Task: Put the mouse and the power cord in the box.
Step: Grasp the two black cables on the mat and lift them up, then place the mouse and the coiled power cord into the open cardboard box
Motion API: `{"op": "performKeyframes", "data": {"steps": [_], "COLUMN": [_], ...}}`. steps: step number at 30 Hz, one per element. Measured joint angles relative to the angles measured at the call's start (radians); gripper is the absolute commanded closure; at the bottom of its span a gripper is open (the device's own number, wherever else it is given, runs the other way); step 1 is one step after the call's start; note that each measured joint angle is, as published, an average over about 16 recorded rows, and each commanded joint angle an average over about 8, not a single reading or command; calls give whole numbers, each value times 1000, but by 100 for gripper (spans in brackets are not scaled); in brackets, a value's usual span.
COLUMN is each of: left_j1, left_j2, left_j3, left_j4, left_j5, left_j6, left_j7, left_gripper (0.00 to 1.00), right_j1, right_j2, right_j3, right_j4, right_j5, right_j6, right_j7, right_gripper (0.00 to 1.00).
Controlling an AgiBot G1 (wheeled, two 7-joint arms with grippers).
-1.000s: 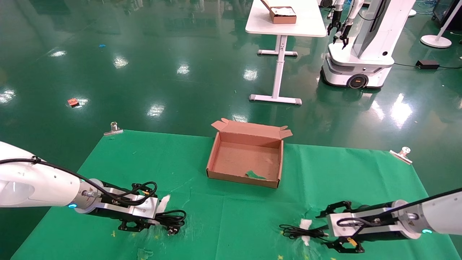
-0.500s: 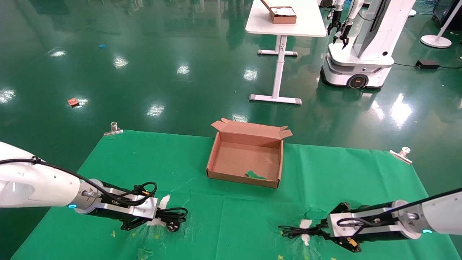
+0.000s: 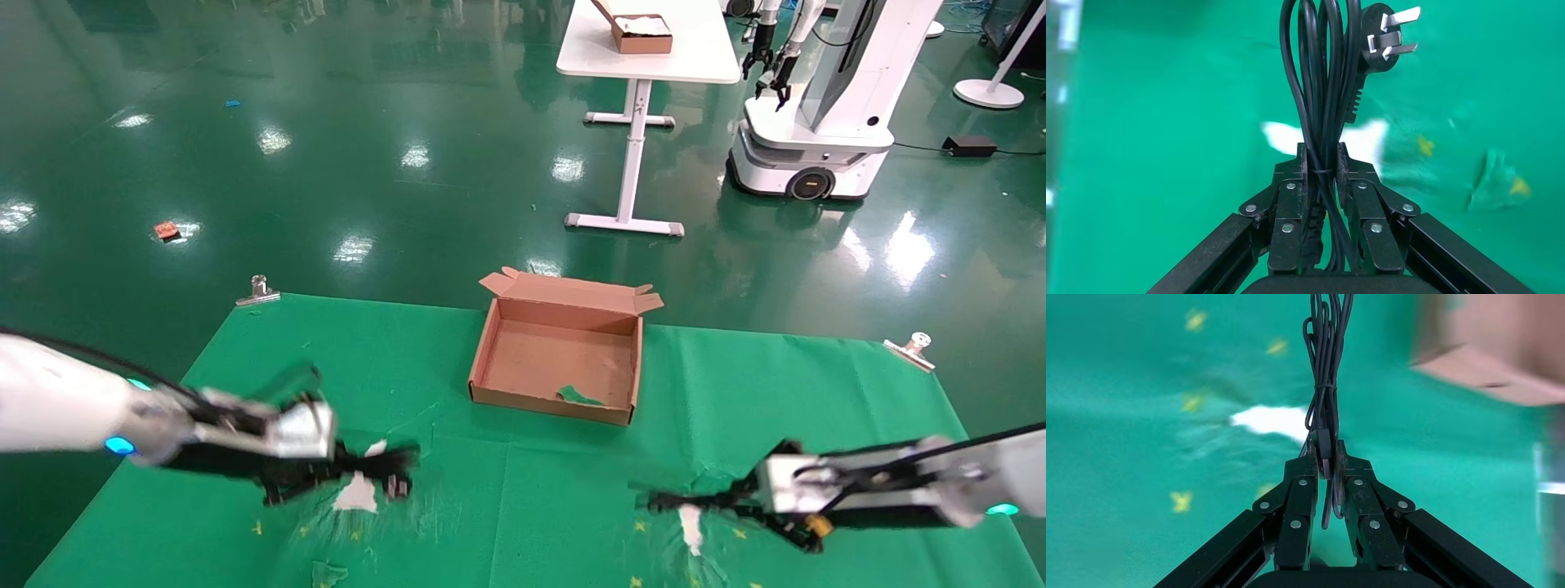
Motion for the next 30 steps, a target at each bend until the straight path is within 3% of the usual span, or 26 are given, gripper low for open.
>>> {"op": "performKeyframes", "data": {"steps": [8,14,21,30], "left_j1": [-143,-225,-272,-286], "left_j2": [-32,2,60,59], "left_j3": [-79,-118,-136,-133], "left_j4": [43,56,50,37], "left_j5": [-115,-174,-202,-198], "left_j6": [67,27,-61,-80], "left_j7": [-154,-262,-334,-344], "left_gripper": [100,100,100,100], "right_j1": [118,172,145,42], "right_j2": [99,69,-99,-317], "right_j3": [45,66,86,102], "right_j4": [66,133,141,41], "right_j5": [61,89,119,142], "right_j6": [-62,-22,130,446], "right_j7": [50,109,138,115], "right_gripper": [100,100,100,100]}}
